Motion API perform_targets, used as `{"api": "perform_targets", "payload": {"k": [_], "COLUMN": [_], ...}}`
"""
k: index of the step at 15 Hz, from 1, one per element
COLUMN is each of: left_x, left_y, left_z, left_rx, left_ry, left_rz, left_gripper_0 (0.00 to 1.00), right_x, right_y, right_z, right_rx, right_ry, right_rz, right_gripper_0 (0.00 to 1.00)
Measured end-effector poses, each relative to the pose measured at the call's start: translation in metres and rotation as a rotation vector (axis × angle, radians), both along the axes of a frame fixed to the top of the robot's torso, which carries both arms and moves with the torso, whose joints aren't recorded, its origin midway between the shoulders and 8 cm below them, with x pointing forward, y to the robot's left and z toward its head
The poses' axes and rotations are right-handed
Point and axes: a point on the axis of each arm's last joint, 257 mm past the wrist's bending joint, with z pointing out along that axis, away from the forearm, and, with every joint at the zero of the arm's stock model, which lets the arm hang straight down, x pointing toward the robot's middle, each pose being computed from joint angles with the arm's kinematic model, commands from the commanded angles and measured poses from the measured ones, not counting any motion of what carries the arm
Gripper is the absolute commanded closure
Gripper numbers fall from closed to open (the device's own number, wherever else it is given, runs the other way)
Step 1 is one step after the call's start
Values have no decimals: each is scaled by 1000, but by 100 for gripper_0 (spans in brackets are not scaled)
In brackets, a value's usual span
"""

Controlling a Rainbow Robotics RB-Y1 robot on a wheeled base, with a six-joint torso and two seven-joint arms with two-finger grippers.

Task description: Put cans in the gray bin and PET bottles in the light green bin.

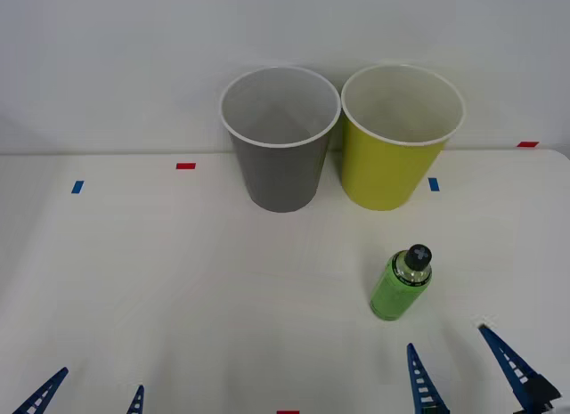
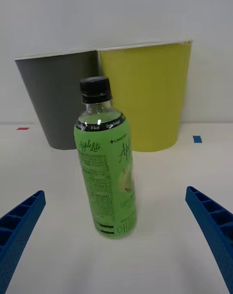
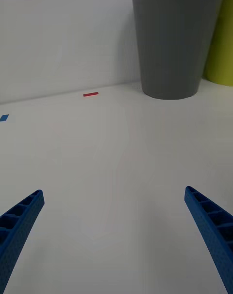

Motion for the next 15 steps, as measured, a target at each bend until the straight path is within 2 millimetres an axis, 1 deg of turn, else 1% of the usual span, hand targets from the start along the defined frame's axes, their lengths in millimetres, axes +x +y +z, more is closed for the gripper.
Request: {"api": "perform_targets", "payload": {"k": [10,15], "left_x": [0,0], "left_y": [0,0], "left_z": [0,0], "left_rx": [0,0], "left_ry": [0,0], "left_rz": [0,0], "left_gripper_0": [0,0], "right_x": [62,92], "right_y": [22,32], "right_z": [-6,-4], "right_rx": [-43,-78], "right_ry": [-38,-50], "right_rz": [39,65], "right_gripper_0": [0,0]}}
